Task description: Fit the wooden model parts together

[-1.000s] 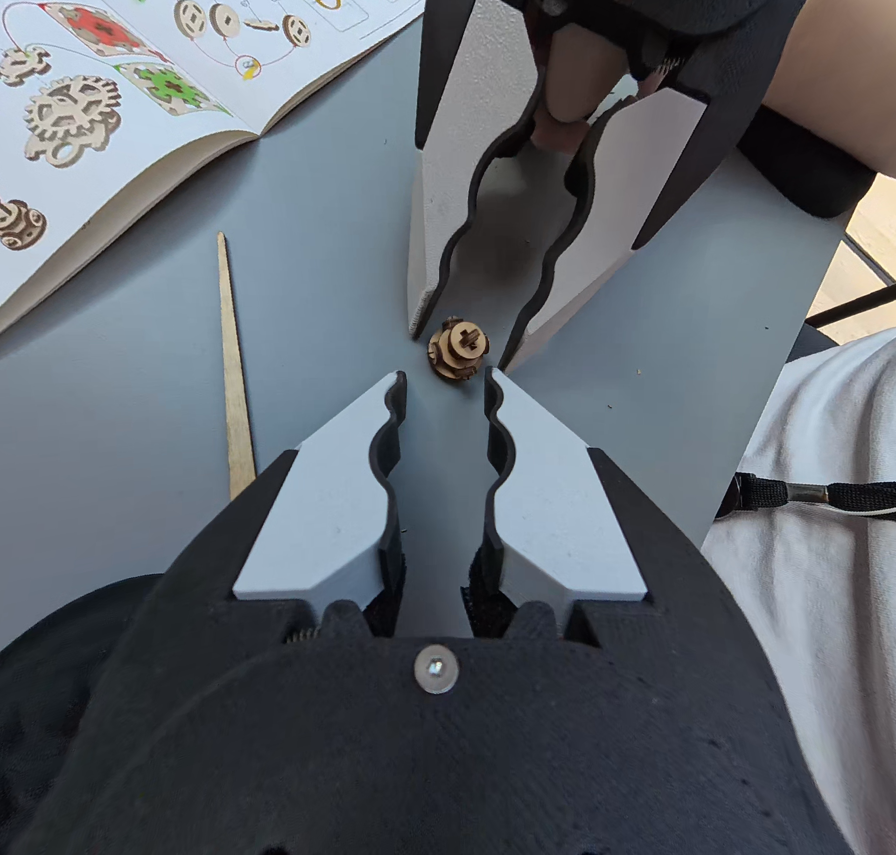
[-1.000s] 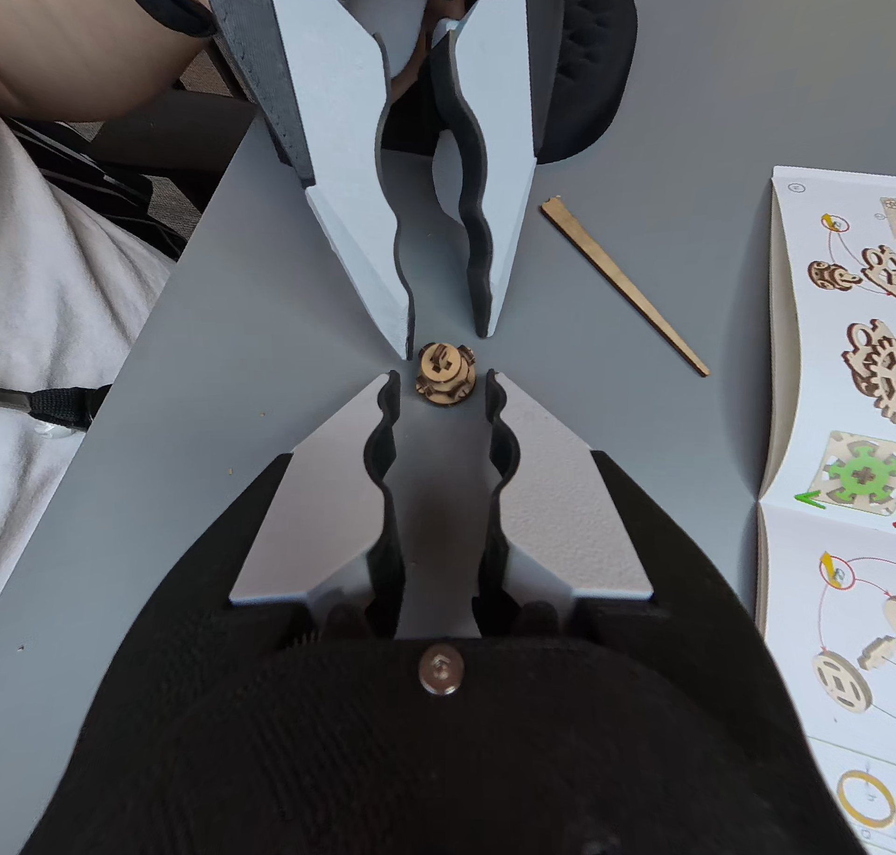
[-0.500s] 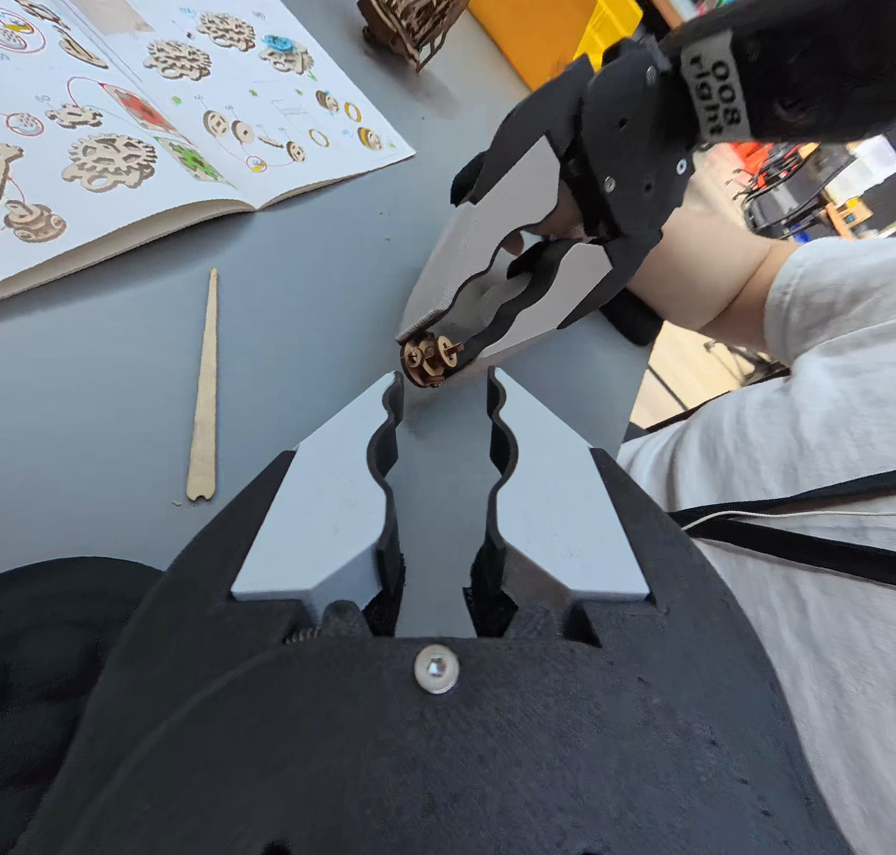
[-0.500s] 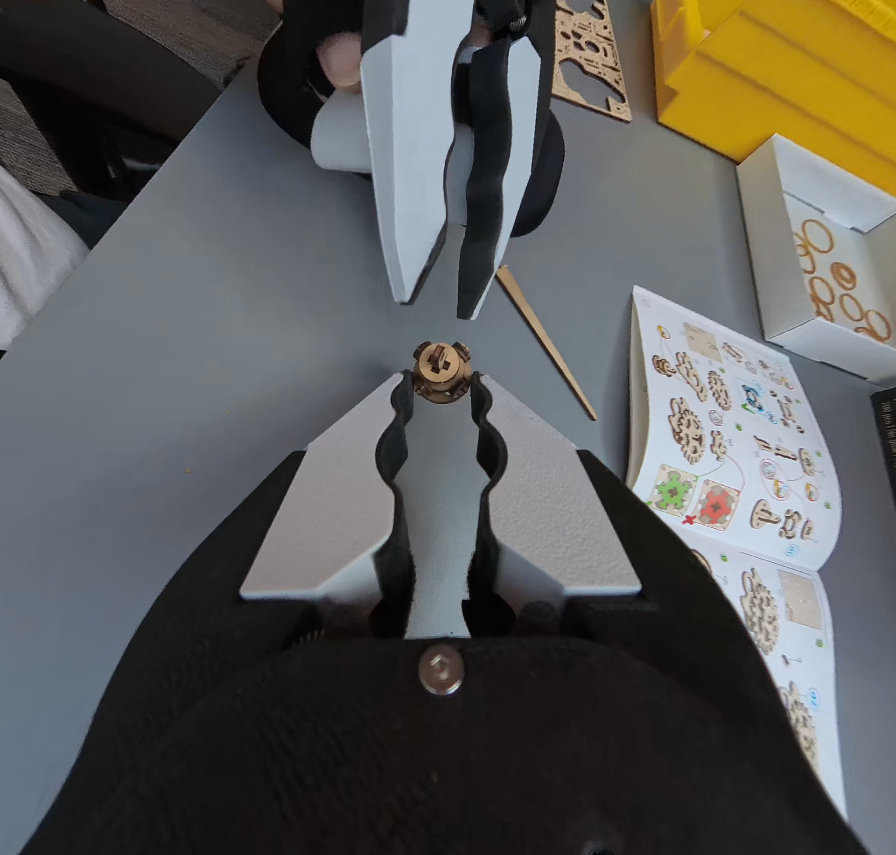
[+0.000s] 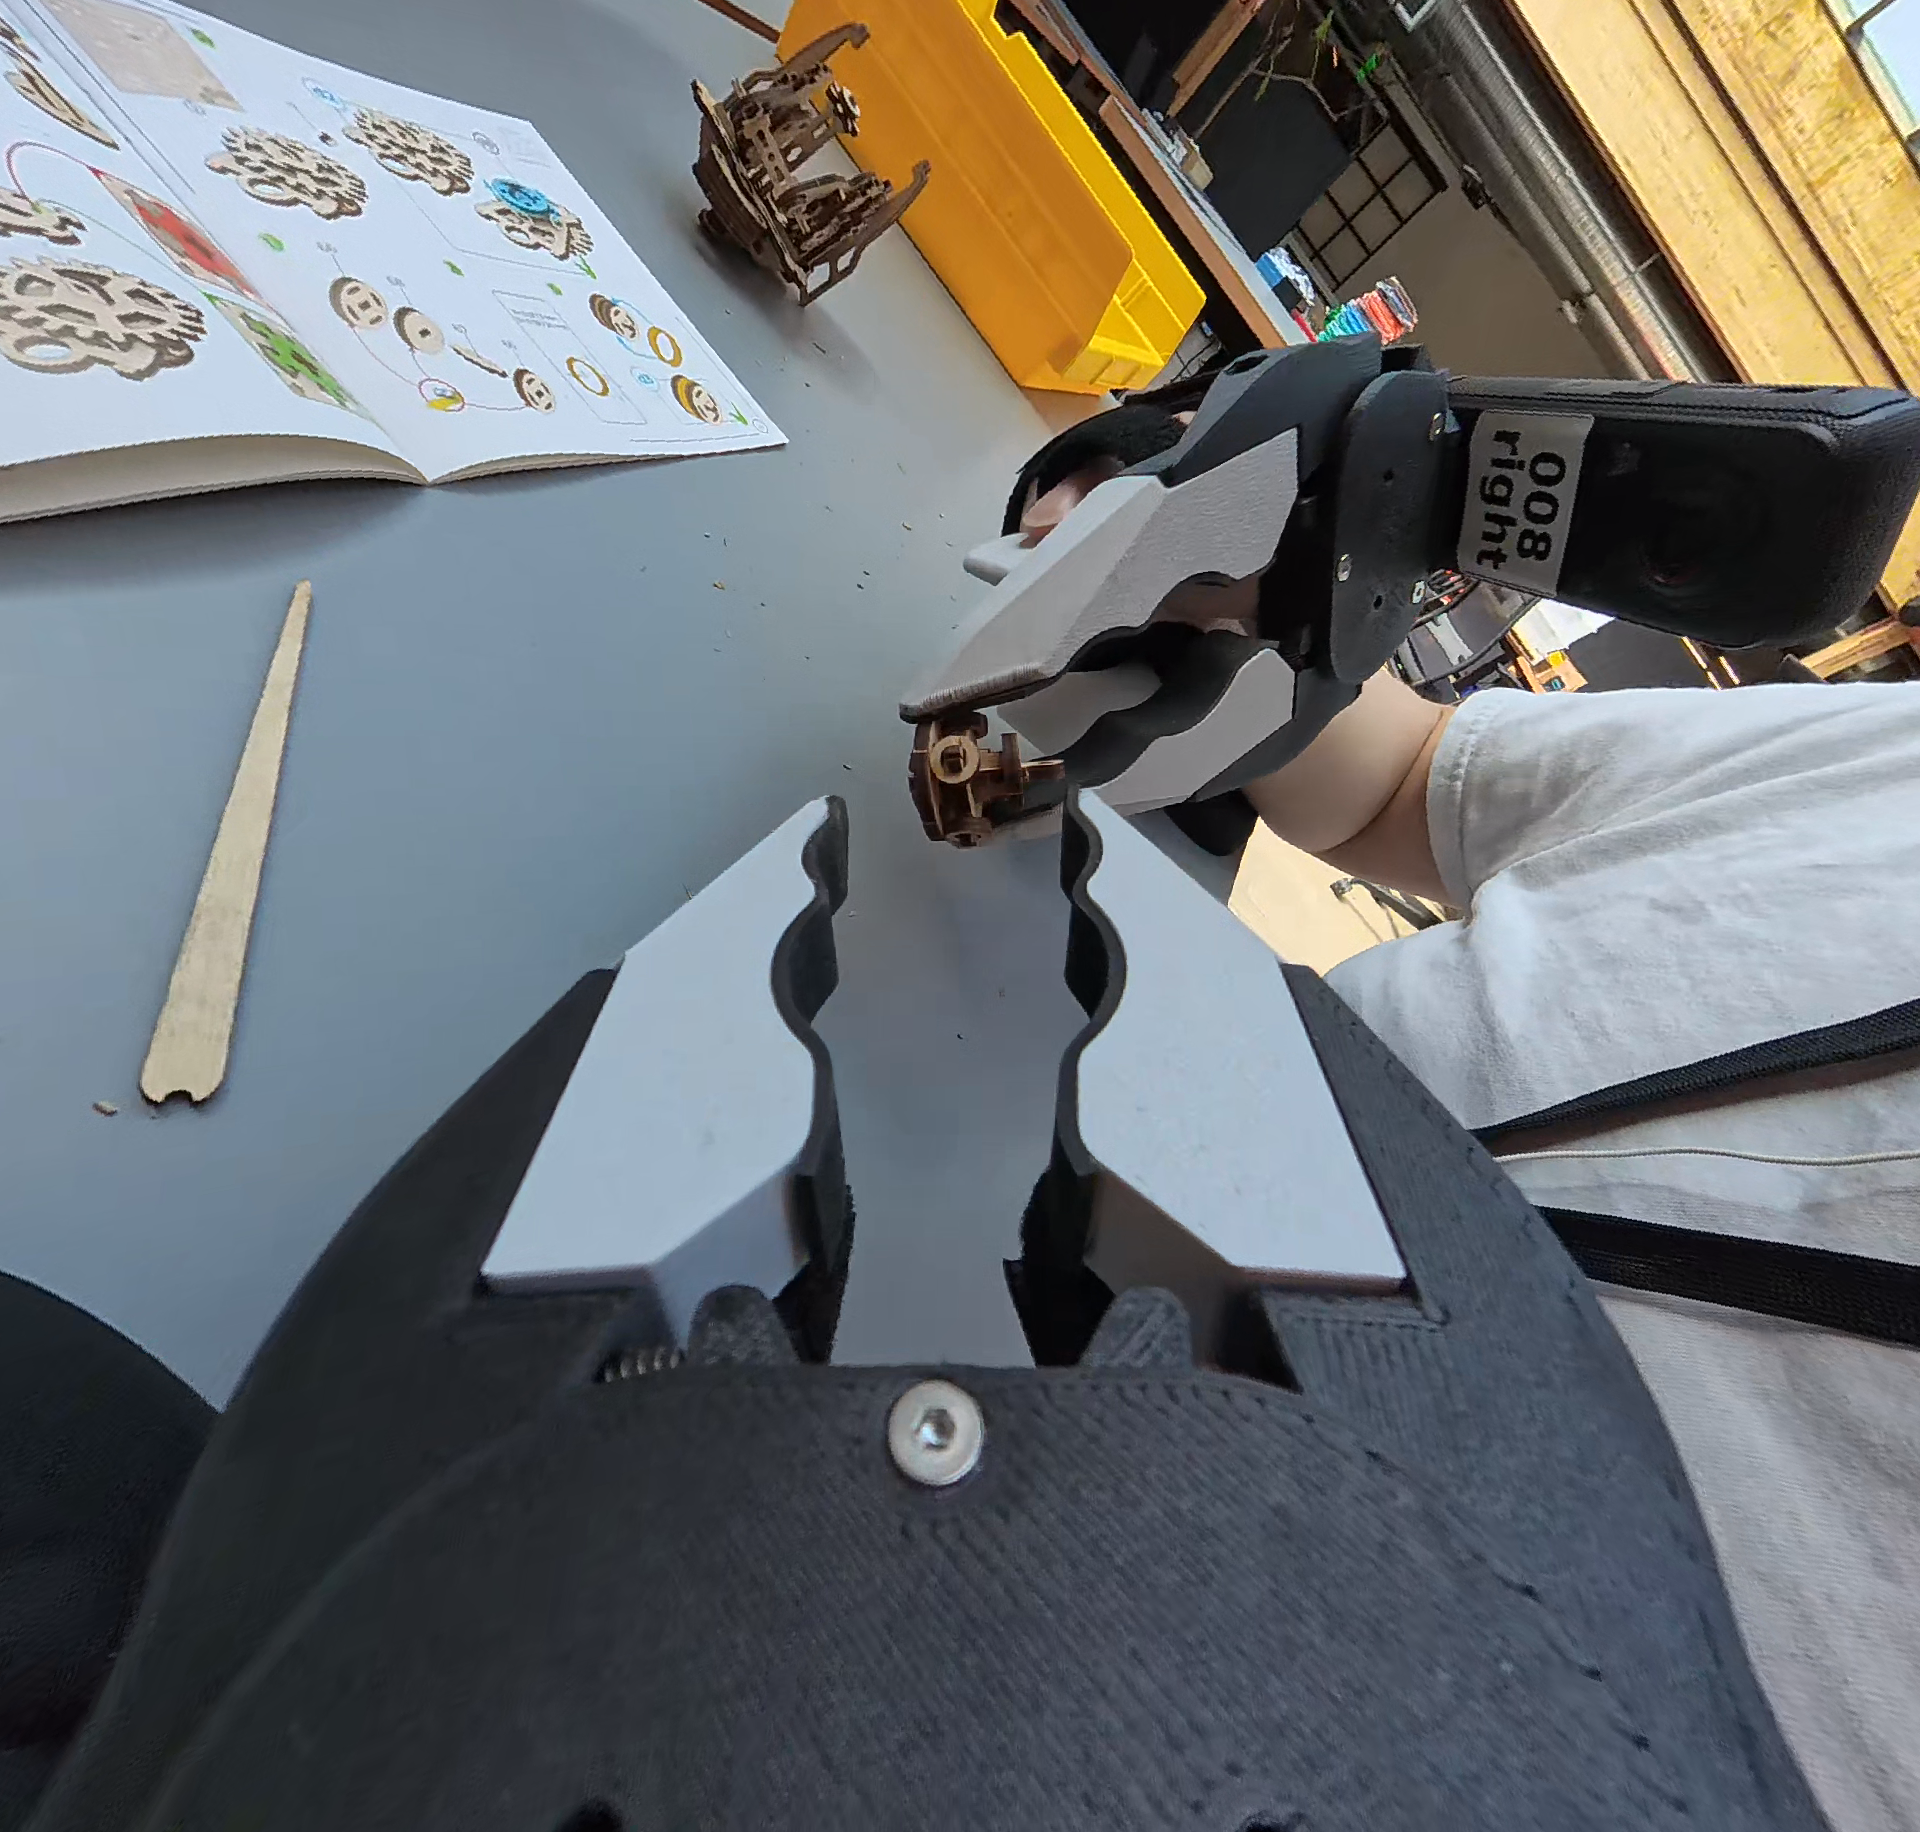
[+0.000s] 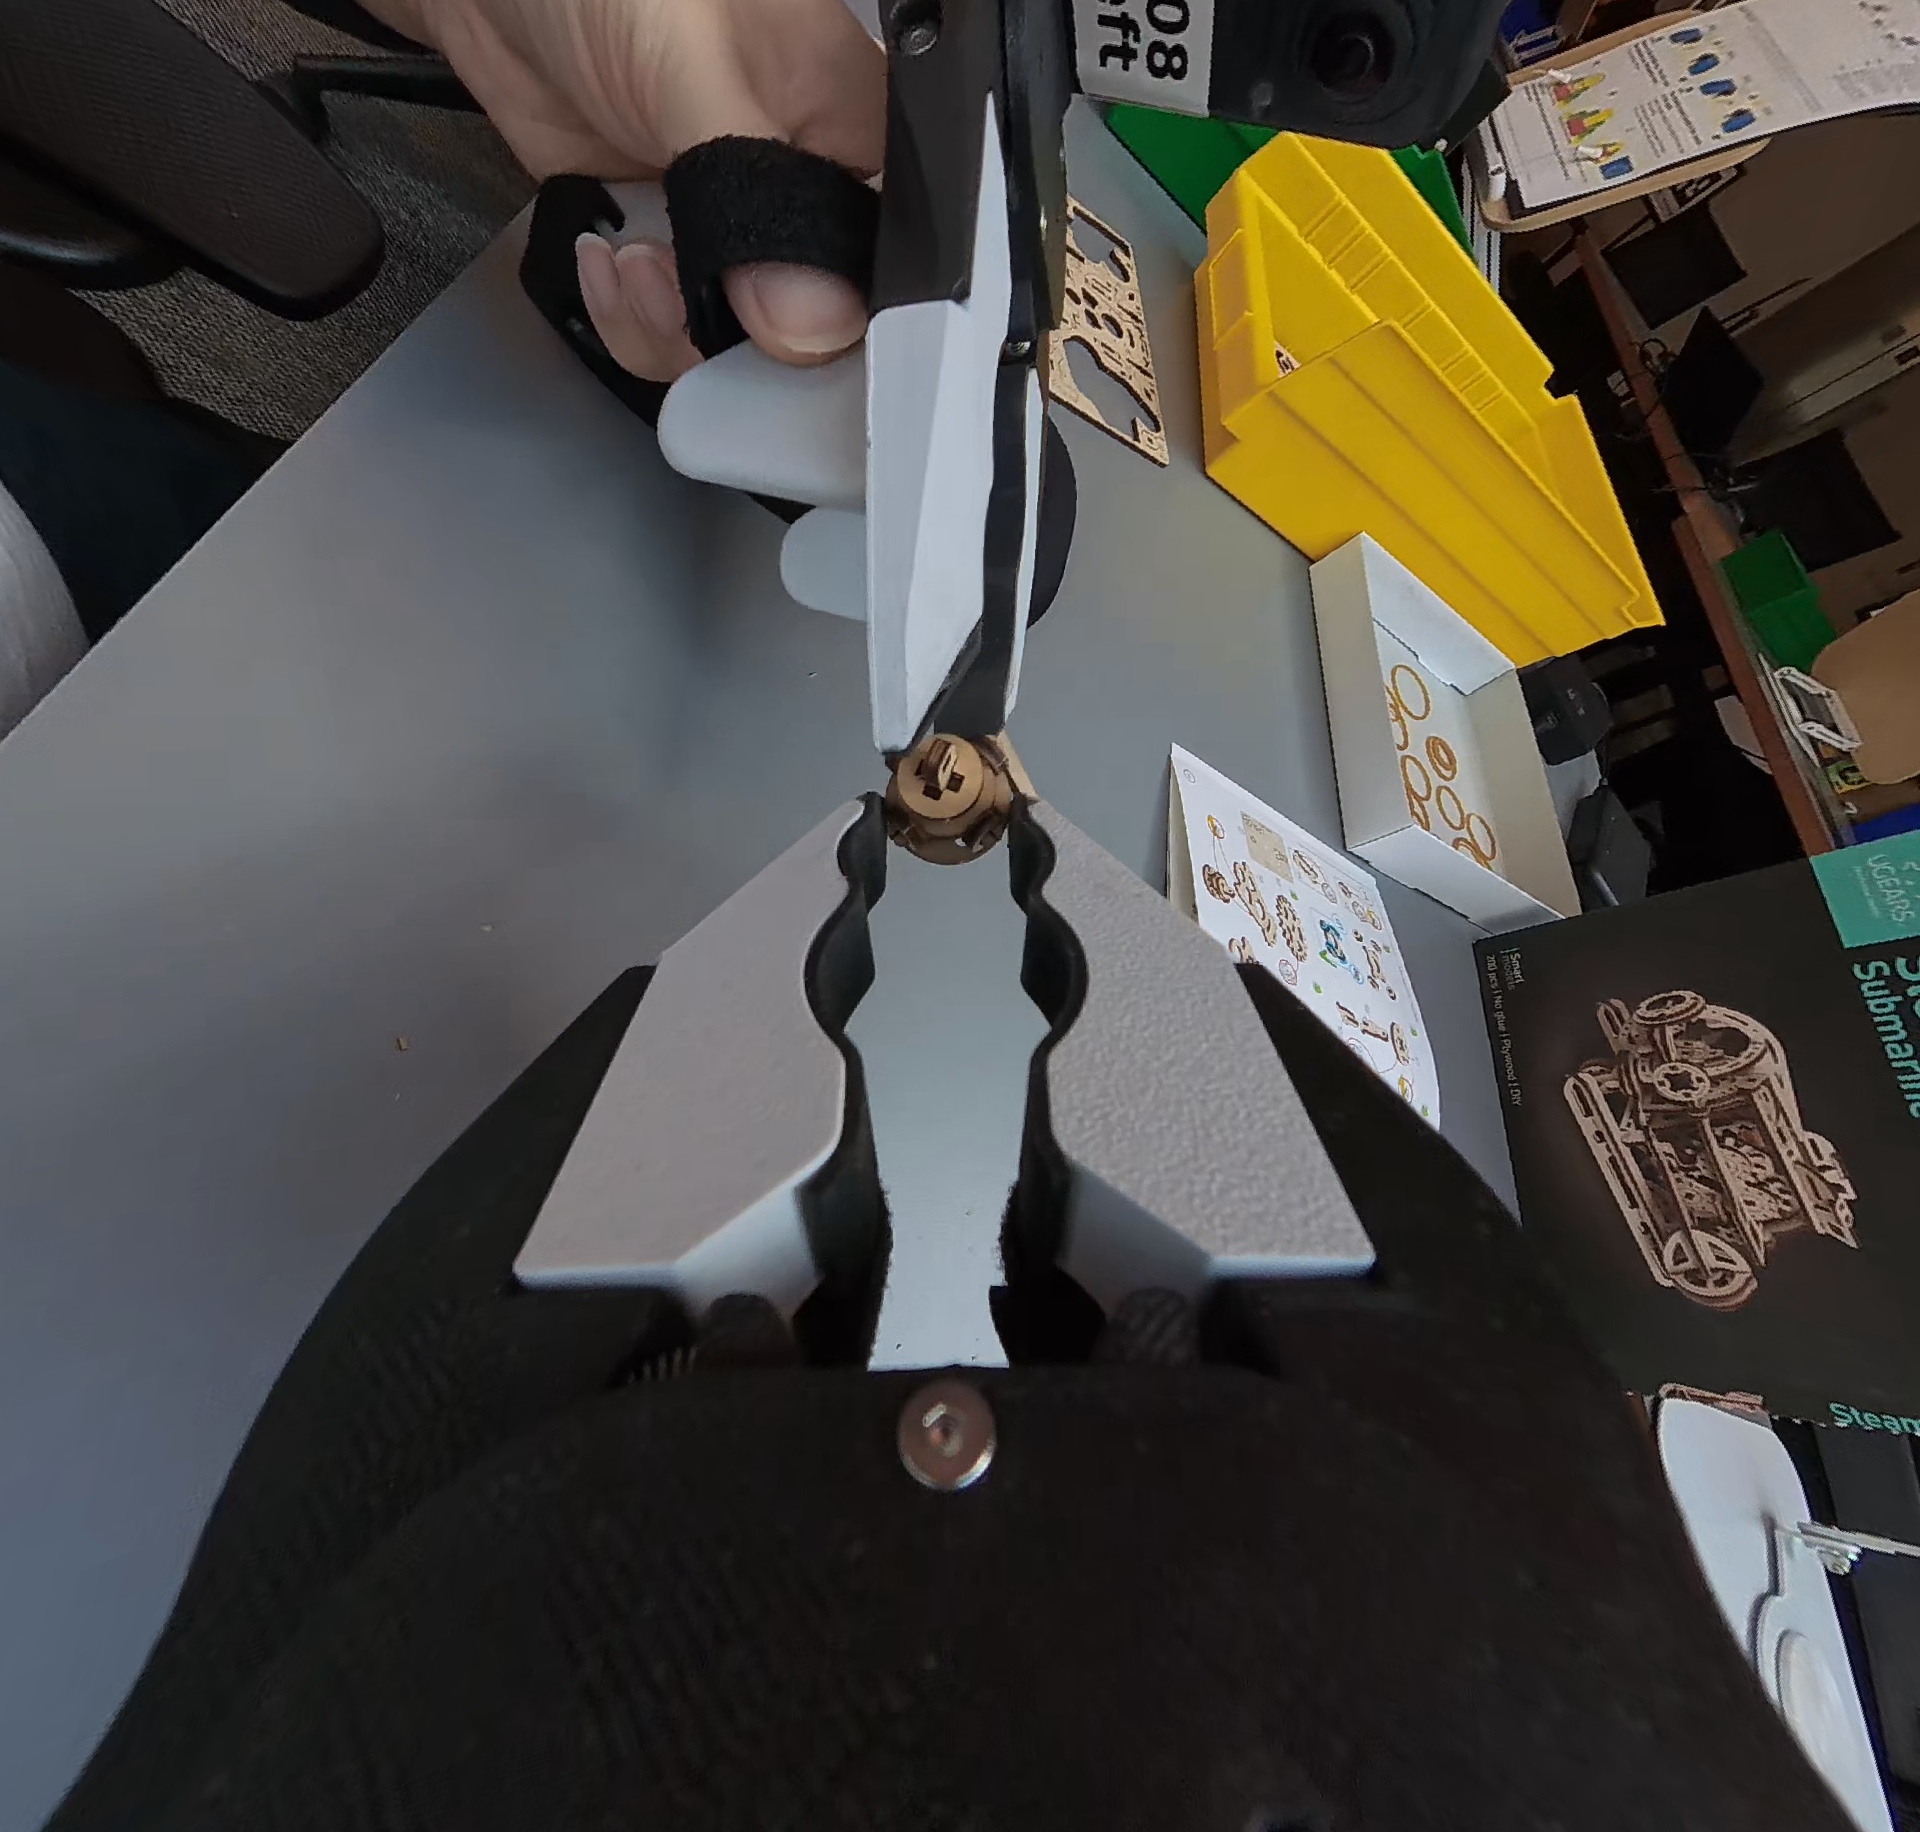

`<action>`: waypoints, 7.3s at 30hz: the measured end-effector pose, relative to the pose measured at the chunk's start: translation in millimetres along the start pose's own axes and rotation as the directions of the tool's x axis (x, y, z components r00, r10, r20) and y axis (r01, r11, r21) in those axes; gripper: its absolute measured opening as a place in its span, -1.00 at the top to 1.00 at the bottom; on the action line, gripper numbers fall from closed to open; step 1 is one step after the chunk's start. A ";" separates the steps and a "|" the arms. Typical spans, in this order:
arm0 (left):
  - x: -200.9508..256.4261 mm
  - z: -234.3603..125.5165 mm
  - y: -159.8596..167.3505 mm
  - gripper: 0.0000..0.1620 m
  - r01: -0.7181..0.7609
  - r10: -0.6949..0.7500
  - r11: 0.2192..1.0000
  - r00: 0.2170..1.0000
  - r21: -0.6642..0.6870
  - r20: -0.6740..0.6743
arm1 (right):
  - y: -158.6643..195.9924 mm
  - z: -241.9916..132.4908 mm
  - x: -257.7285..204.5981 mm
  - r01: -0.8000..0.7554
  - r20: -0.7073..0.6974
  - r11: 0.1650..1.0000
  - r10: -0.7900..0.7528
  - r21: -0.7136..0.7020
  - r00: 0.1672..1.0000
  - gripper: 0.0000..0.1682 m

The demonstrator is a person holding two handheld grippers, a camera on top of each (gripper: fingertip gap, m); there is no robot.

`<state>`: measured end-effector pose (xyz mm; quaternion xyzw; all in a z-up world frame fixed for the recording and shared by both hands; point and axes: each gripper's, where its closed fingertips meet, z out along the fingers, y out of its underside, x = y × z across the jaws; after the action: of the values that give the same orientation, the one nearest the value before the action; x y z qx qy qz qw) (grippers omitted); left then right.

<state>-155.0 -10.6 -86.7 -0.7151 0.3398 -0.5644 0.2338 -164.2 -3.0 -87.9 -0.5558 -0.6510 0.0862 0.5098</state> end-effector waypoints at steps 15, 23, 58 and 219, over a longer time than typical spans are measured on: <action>10.9 0.0 -5.6 0.78 -0.049 0.054 0.997 0.995 0.061 -0.083 | -7.8 -6.3 7.1 0.110 -0.090 0.993 -0.107 0.029 0.990 0.74; 13.8 -3.4 -11.6 0.78 -0.087 0.096 0.990 0.992 0.107 -0.086 | -12.4 -8.7 13.0 0.114 -0.130 0.992 -0.105 0.061 0.986 0.73; 11.1 10.9 14.7 0.78 -0.492 0.514 0.851 0.852 -0.181 0.101 | -4.8 -19.4 -12.7 -0.662 0.550 0.744 0.517 0.090 0.655 0.78; 34.3 5.4 2.7 0.78 -0.820 0.824 0.567 0.566 -0.078 0.040 | -22.1 -30.0 -11.6 -0.309 0.306 0.925 0.236 0.219 0.922 0.77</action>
<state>-145.8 -38.4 -67.8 -0.5007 0.6387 -0.3562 0.4631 -157.1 -34.2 -65.6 -0.5517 -0.6133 0.3185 0.4669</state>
